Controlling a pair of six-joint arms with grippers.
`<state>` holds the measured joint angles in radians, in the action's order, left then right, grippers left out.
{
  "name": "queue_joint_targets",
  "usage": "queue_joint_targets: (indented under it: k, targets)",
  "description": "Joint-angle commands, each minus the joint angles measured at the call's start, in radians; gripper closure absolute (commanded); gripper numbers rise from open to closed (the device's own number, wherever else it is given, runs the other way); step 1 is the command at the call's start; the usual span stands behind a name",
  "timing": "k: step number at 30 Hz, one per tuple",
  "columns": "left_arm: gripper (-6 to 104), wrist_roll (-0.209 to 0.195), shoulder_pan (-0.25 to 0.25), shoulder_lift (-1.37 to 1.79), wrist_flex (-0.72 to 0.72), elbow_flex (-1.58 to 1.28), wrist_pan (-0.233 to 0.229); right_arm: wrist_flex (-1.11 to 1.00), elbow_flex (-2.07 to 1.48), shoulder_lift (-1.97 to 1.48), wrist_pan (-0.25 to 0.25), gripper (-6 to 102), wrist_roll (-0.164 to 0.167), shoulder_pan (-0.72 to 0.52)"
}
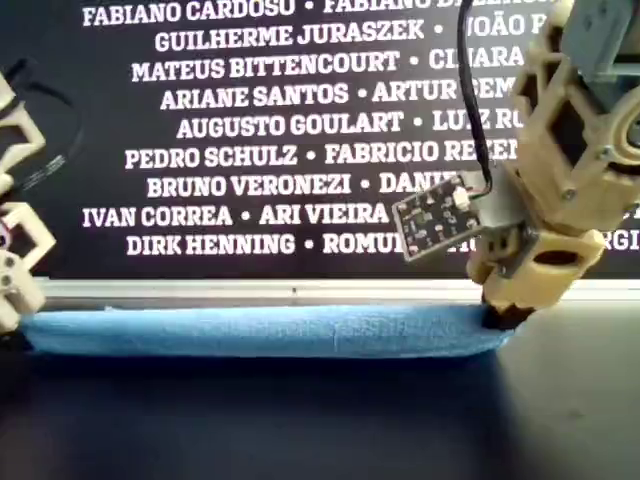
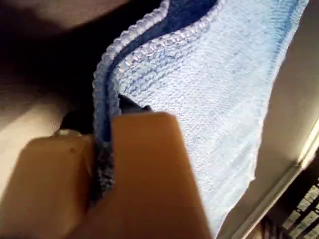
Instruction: Fold a cloth
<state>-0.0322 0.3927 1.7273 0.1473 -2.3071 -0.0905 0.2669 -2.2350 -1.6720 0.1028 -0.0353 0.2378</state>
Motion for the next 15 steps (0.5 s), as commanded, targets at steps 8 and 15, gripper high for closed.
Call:
queue_joint_targets:
  k: [8, 15]
  targets:
    - [95, -0.002, 0.020, 0.066, -0.006, -0.028, 0.008, -0.034, -0.025, -0.074, -0.008, 97, -0.009, -0.008]
    - [78, 0.002, 0.018, 0.075, -0.006, -0.037, 0.005, -0.034, -0.029, -0.086, -0.020, 81, -0.012, -0.014]
